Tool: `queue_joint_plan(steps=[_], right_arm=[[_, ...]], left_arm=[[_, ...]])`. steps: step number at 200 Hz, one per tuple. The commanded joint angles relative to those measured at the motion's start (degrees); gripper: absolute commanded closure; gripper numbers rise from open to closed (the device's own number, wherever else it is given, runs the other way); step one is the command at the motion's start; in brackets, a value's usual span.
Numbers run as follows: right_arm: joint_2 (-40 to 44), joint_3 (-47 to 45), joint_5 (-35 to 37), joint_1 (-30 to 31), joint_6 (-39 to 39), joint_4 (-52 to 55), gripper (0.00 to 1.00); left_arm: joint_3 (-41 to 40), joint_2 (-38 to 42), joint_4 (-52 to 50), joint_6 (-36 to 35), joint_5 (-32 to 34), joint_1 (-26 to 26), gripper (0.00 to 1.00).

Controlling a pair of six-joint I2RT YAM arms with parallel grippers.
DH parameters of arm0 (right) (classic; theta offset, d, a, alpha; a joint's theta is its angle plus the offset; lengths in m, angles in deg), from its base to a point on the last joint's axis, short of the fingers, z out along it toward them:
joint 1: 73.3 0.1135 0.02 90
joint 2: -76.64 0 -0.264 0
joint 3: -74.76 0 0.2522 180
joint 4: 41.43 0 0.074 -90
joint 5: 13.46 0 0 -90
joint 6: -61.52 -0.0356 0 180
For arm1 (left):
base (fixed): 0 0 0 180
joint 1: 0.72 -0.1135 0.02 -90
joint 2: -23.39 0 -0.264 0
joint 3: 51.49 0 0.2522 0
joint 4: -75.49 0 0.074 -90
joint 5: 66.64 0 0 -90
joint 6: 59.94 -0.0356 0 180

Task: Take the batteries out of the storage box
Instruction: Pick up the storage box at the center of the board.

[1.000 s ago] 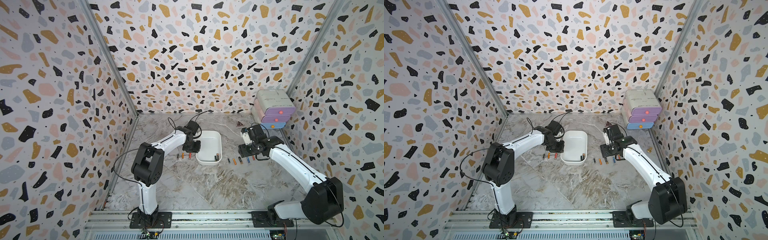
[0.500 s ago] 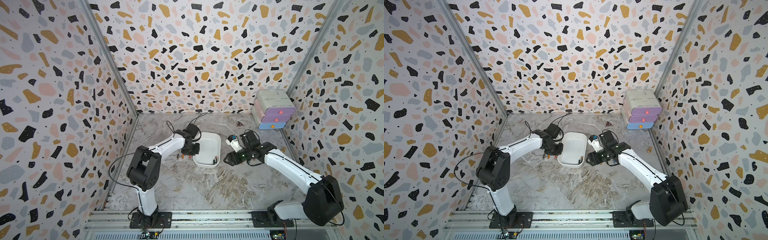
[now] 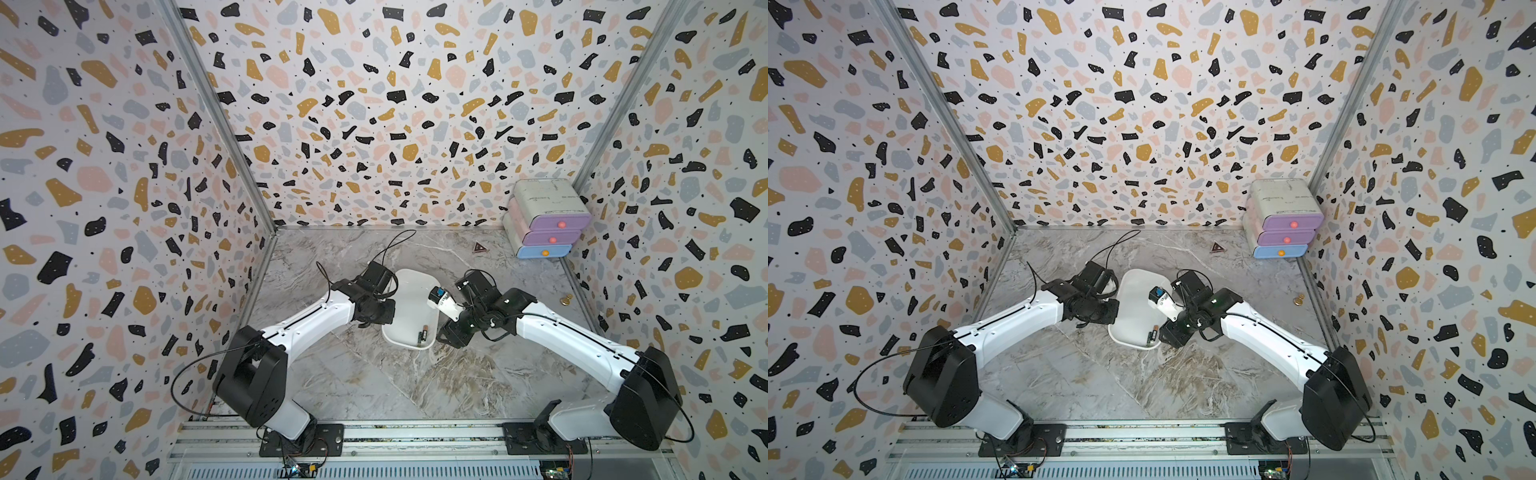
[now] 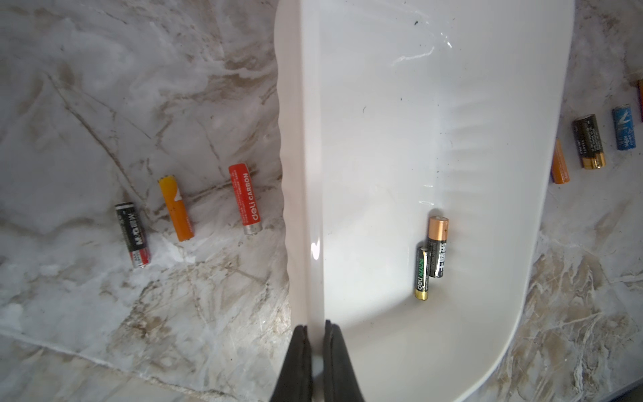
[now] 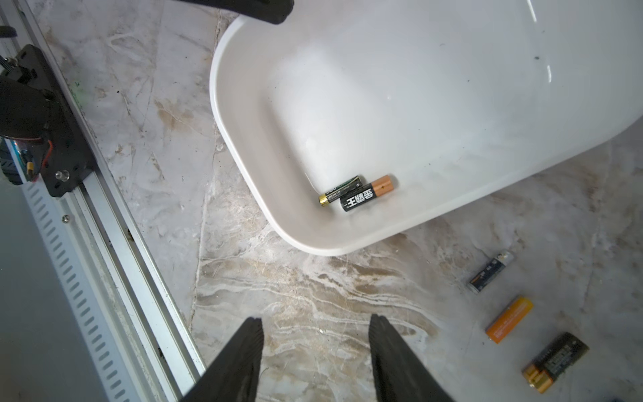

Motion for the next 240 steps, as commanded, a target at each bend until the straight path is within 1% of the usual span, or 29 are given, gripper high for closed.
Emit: queue_joint_plan(steps=[1,34,76,95,114,127,143,147,165,184,198,208,222,234,240], right_arm=[[-2.10,0.73,3.04,1.77,1.70,-2.52,0.46],[-8.84,5.82,7.58,5.50,4.29,0.21,0.49],[-18.31,13.33,14.66,6.38,3.82,5.50,0.51],[-21.97,15.27,17.62,6.47,3.42,7.86,0.55],[-23.61,16.03,23.06,6.47,1.24,8.89,0.63],[-22.01,14.61,26.24,6.47,-0.71,6.82,0.65],[-18.29,12.61,28.86,6.47,-3.80,3.42,0.64],[-17.46,12.41,29.26,6.47,-4.56,2.82,0.64],[-13.05,11.73,31.43,6.47,-7.23,1.48,0.64],[-6.42,10.83,35.88,6.47,-8.82,1.34,0.64],[-0.55,8.99,39.48,6.40,-8.66,-0.16,0.61],[2.68,8.07,39.86,6.23,-7.77,-0.91,0.58],[4.70,8.35,39.90,5.94,-7.69,0.21,0.58],[4.80,9.14,39.77,5.86,-7.78,2.01,0.58],[4.64,9.48,39.78,5.86,-8.00,2.75,0.59]], left_arm=[[-0.47,1.08,4.50,-0.17,1.10,0.13,1.00],[0.85,-1.25,3.21,-0.73,-1.35,0.14,1.00],[-0.34,-2.00,3.39,1.84,-3.14,0.05,1.00],[0.26,-2.75,2.23,3.37,-4.22,0.03,1.00],[2.83,-2.38,-1.84,4.55,-2.69,0.04,1.00],[3.89,-0.88,-3.74,5.19,0.89,0.34,1.00],[5.04,0.14,-5.31,5.85,1.79,0.26,1.00],[5.58,-0.04,-5.79,5.85,0.89,-0.02,1.00],[8.64,-2.54,-9.30,6.34,-7.84,-1.51,1.00],[12.92,-6.06,-14.66,5.50,-15.05,-1.81,1.00],[14.38,-6.54,-16.06,5.92,-17.46,-1.82,1.00],[15.42,-6.91,-17.05,5.98,-18.82,-1.90,1.00],[16.21,-7.96,-17.73,6.58,-22.01,-2.70,1.00],[16.36,-9.46,-17.69,7.07,-27.21,-3.71,1.00],[16.91,-9.93,-18.25,7.35,-27.82,-3.83,1.00]])
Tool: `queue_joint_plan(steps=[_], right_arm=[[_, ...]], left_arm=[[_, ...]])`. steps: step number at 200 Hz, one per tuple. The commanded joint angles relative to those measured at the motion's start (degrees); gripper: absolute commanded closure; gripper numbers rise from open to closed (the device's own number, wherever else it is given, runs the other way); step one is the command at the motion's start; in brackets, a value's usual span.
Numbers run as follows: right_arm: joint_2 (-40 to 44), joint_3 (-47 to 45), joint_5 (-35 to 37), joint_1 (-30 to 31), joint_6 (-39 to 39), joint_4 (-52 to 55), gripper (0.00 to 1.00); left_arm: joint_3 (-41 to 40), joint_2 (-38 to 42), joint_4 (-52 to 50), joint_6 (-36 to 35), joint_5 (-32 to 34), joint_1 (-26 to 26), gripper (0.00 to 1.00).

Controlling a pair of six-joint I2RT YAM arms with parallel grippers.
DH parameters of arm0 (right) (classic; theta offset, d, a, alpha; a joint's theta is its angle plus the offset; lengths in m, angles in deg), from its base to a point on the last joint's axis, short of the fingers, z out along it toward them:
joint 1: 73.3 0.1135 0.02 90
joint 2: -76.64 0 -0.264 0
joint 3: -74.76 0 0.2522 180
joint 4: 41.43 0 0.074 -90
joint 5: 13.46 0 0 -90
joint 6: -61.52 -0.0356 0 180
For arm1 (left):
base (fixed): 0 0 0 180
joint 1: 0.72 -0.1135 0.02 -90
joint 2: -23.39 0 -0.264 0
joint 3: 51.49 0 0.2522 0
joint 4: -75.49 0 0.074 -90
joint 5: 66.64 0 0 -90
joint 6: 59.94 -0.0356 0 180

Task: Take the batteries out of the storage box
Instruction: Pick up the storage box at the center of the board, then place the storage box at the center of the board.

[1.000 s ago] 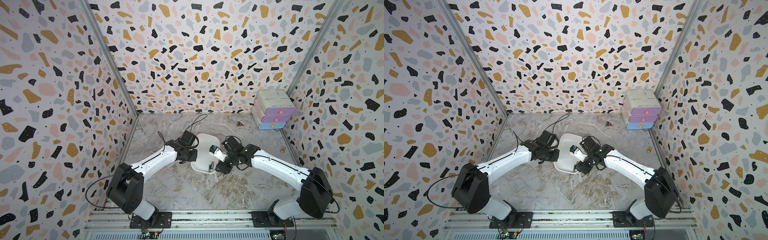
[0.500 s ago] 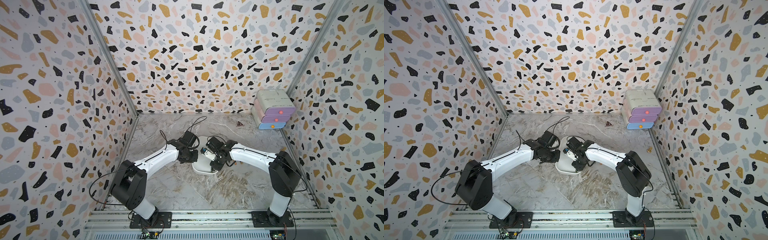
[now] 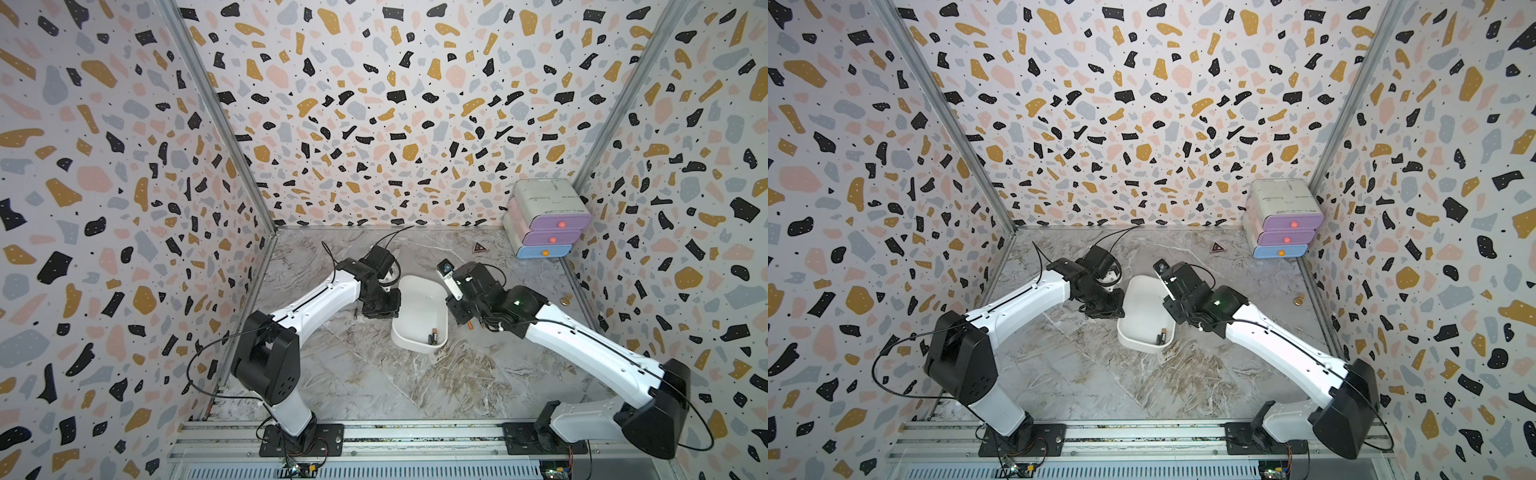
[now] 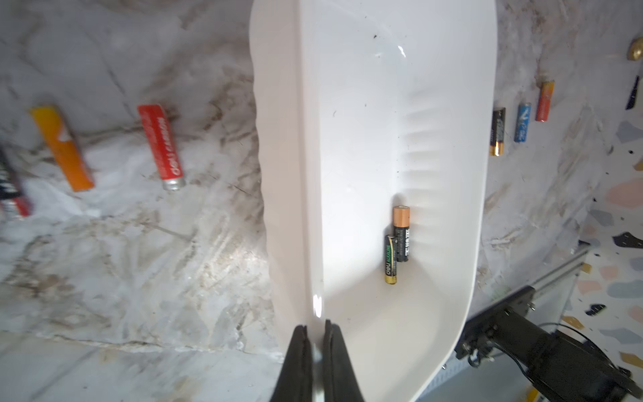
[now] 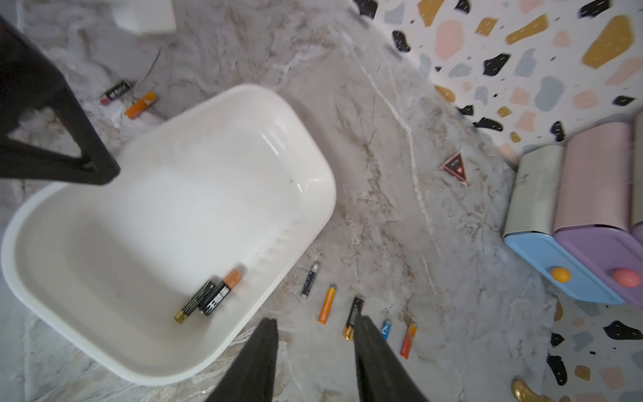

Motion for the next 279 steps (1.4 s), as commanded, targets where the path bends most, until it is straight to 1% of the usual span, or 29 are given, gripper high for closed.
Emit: queue_joint_plan(steps=[1,8,21,35,50,74,89,102,127,148,164,189,200,212,229,243,258,265,279], right_arm=[[-0.35,0.57,2.53,-0.29,-1.31,2.96,0.59],[-0.57,0.48,2.36,-0.29,-1.47,3.32,0.59],[-0.74,-0.32,2.46,-0.29,-1.74,3.33,0.60],[-1.01,-1.40,2.19,-0.29,-1.76,2.85,0.60],[-1.73,-2.03,2.01,-0.29,-1.87,2.47,0.60],[-3.26,-2.67,0.95,-0.37,-1.24,1.14,0.60],[-4.95,-2.68,-0.61,-0.46,-0.59,0.85,0.60],[-7.29,-1.63,-4.16,-0.94,-0.41,1.96,0.60],[-14.10,3.91,-16.41,-2.12,0.03,8.77,0.60],[-19.83,7.90,-22.57,-2.05,0.53,14.80,0.62],[-22.10,8.08,-21.84,-2.04,-0.19,15.31,0.63],[-25.59,9.75,-17.36,-2.04,-2.50,15.72,0.61],[-27.42,10.95,-16.56,-2.04,-3.51,15.72,0.61],[-29.21,12.09,-16.05,-2.04,-4.82,15.23,0.60],[-31.70,13.41,-14.14,-2.09,-7.58,13.51,0.59],[-34.45,15.25,-15.06,-2.12,-10.32,12.18,0.59],[-37.27,16.62,-17.68,-2.13,-13.38,10.13,0.58],[-38.34,17.29,-18.52,-2.06,-14.57,9.62,0.58],[-39.29,17.59,-18.80,-2.13,-16.40,7.85,0.58]], left_arm=[[2.45,-1.69,-3.12,1.29,-9.80,-1.41,1.00],[3.42,-2.16,-4.42,1.08,-10.24,-1.41,1.00],[4.36,-2.39,-4.94,1.80,-13.91,-1.86,1.00],[6.82,-2.43,-8.57,0.96,-10.76,-2.15,1.00],[7.66,-2.58,-9.88,0.16,-8.33,-2.60,1.00],[5.01,-4.27,-6.07,-0.02,-7.82,-2.81,1.00],[2.31,-5.27,-2.16,0.74,-5.29,-2.65,1.00],[-0.19,-6.43,1.08,2.28,-4.45,-2.81,1.00],[-3.22,-9.03,5.82,5.28,-7.47,-2.86,1.00],[-4.60,-8.27,7.68,7.04,-5.00,-2.89,1.00],[-4.18,-7.94,7.42,6.71,-2.70,-2.83,1.00],[-3.68,-7.77,6.66,5.65,-2.10,-2.83,1.00],[-3.30,-7.71,6.33,5.09,-1.52,-2.82,1.00],[-2.35,-8.00,4.97,4.14,-1.25,-2.82,1.00],[-0.89,-8.01,2.69,2.93,0.95,-2.64,1.00],[0.02,-8.09,1.22,2.06,1.54,-2.55,1.00],[0.33,-8.19,0.82,1.77,2.28,-2.55,1.00],[0.38,-8.39,0.88,1.73,2.42,-2.55,0.91],[0.34,-8.74,0.87,1.59,2.38,-2.55,0.84]])
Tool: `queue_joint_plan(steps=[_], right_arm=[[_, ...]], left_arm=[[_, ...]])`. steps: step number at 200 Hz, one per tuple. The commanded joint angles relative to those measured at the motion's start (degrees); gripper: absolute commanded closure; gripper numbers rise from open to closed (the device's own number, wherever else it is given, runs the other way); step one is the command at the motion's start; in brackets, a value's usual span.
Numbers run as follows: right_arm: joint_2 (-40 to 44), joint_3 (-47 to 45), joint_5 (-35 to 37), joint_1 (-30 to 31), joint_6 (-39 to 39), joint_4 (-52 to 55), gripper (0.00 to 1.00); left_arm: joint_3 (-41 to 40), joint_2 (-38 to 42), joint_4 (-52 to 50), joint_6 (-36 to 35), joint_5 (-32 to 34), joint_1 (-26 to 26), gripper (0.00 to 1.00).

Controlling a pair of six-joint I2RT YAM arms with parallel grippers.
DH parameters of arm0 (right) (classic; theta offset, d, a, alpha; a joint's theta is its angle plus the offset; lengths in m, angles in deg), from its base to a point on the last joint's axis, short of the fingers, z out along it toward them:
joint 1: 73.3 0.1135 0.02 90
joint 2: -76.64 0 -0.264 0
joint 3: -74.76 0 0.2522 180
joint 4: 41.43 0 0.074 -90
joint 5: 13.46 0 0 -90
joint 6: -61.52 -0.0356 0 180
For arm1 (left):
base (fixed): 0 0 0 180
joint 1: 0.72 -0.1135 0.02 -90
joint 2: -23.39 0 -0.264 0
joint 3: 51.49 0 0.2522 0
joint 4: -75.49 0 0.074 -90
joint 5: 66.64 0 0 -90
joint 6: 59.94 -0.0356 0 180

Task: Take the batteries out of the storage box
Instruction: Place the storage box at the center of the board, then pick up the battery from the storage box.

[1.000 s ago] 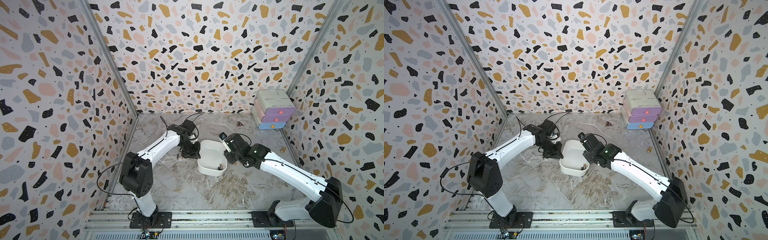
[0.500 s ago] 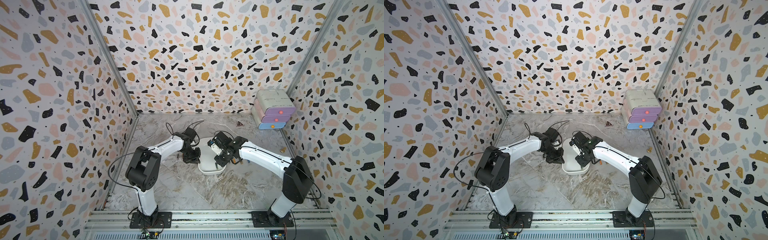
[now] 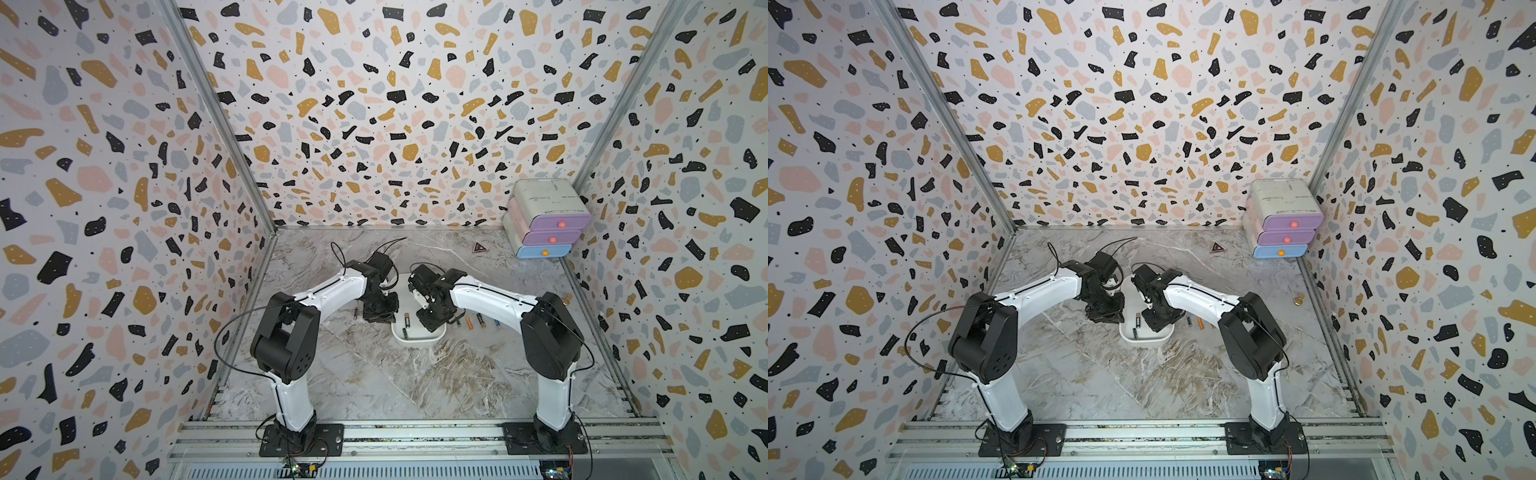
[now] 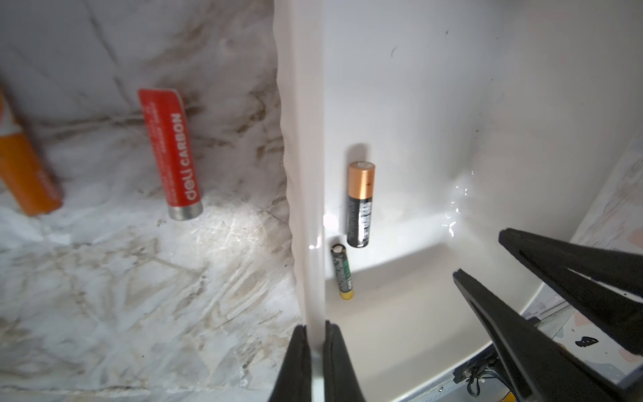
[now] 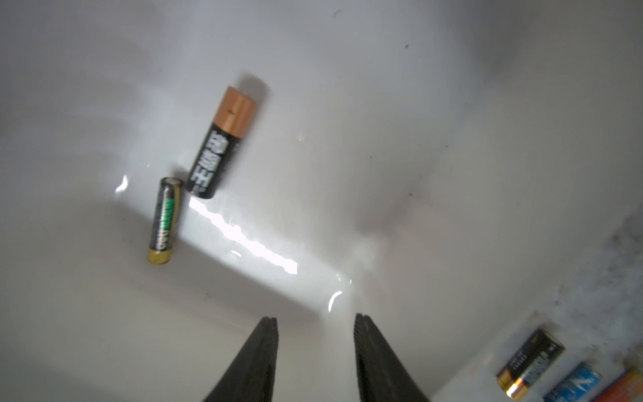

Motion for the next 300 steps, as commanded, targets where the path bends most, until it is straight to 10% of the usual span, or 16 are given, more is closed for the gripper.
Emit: queue_joint_plan(steps=[1,106,218,300], right_arm=[[-1.00,1.79,-1.66,-0.05,-6.07,-2.53,0.58],[2.83,-2.55,-6.64,-0.10,-13.74,-13.41,0.51],[-8.33,6.15,0.98,2.84,-14.76,-10.31,0.44],[-12.17,8.47,5.71,3.20,-14.59,-4.44,0.81]], left_arm=[[1.63,-0.18,-2.43,-1.22,1.55,0.00,0.83],[2.55,9.09,-3.33,-0.48,2.28,-0.03,0.58],[-8.76,19.44,1.23,-1.39,3.84,-3.20,0.56],[-8.97,21.87,1.84,-1.76,5.83,-4.23,0.56]])
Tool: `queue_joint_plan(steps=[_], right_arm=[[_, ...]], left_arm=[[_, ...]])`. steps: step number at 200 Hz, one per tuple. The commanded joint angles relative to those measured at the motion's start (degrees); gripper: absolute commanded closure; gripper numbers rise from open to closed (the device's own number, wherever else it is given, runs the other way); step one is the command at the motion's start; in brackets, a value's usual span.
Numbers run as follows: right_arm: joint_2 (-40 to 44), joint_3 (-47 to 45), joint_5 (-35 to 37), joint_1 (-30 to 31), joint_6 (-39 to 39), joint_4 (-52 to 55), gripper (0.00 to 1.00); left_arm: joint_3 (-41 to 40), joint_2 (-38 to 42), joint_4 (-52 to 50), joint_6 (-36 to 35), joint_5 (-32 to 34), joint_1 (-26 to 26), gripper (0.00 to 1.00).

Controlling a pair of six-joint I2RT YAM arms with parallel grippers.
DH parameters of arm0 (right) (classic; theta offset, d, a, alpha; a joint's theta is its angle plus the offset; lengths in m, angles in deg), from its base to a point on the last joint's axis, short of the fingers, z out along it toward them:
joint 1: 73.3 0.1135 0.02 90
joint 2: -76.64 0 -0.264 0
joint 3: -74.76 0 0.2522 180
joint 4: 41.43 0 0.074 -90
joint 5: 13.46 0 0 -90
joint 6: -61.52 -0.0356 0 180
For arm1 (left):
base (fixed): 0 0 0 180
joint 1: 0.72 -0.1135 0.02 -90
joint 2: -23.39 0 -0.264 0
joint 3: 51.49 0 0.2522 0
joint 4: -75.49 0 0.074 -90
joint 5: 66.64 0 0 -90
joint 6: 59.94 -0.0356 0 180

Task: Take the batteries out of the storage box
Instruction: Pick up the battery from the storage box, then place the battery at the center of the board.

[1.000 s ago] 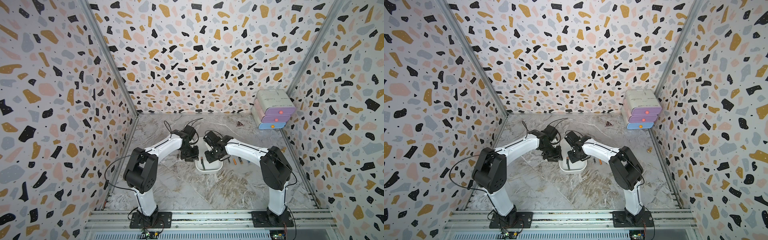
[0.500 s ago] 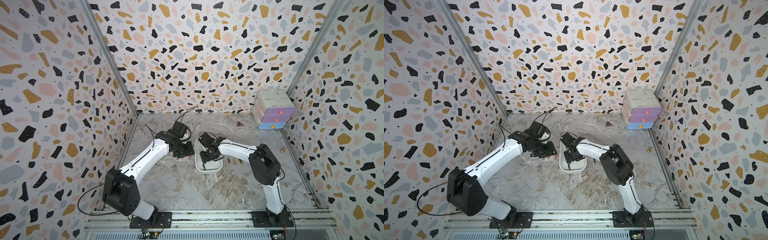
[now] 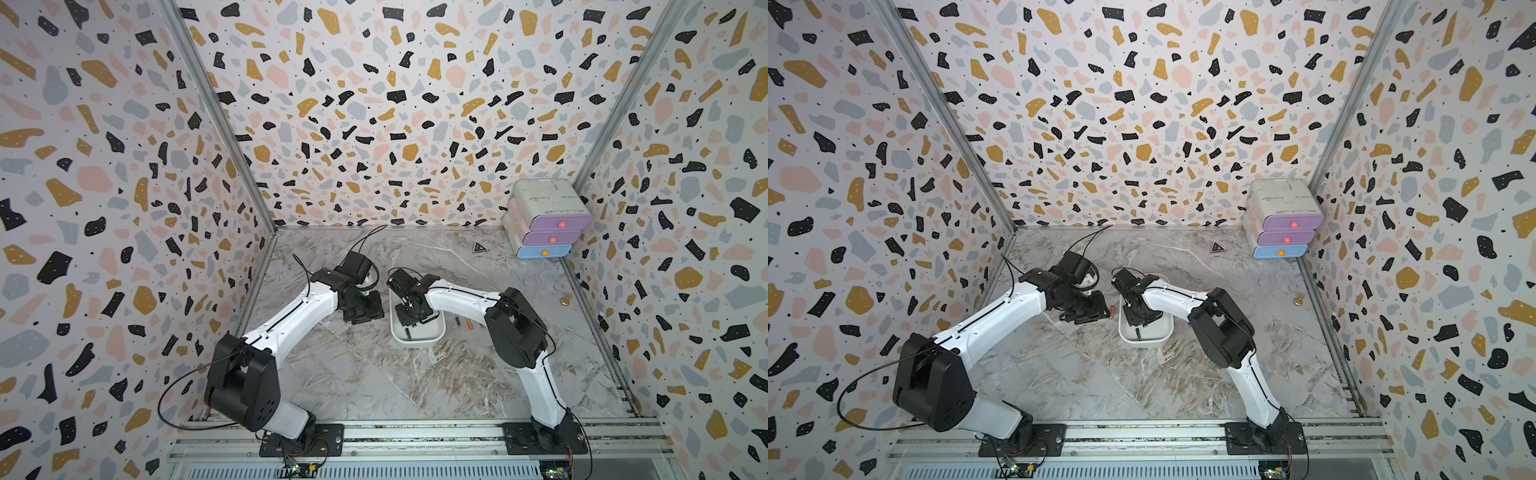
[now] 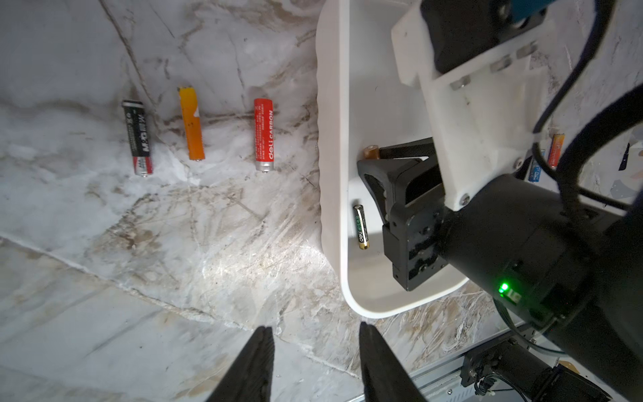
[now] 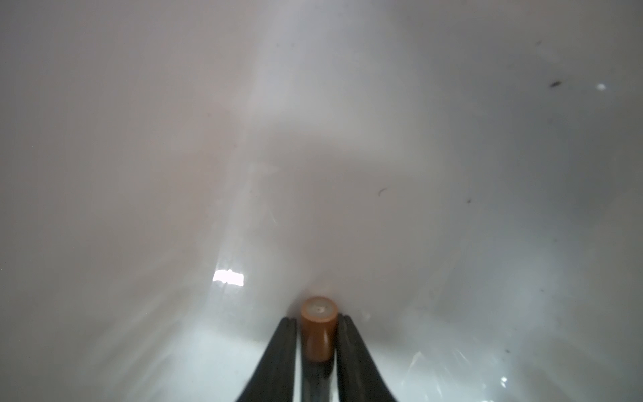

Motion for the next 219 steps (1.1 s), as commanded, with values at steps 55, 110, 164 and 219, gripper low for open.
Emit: queue_joint_plan(steps=[55,110,164,219], right_arm=[[6.87,-0.38,-0.06,-0.27,1.40,4.54,1.00],[22.78,-4.73,-1.48,-4.40,2.77,6.17,1.00],[23.41,-10.44,1.43,-17.90,7.66,8.80,1.00],[11.89,-7.51,0.73,-23.44,9.92,6.32,1.00]], left_arm=[[-4.67,9.28,6.71,0.27,4.06,-1.97,0.55],[-9.80,17.42,13.83,1.06,5.21,-3.06,0.55],[-8.17,13.40,11.33,-2.11,1.76,-3.00,0.53],[-9.08,11.65,11.75,-3.20,-1.12,-2.98,0.53]])
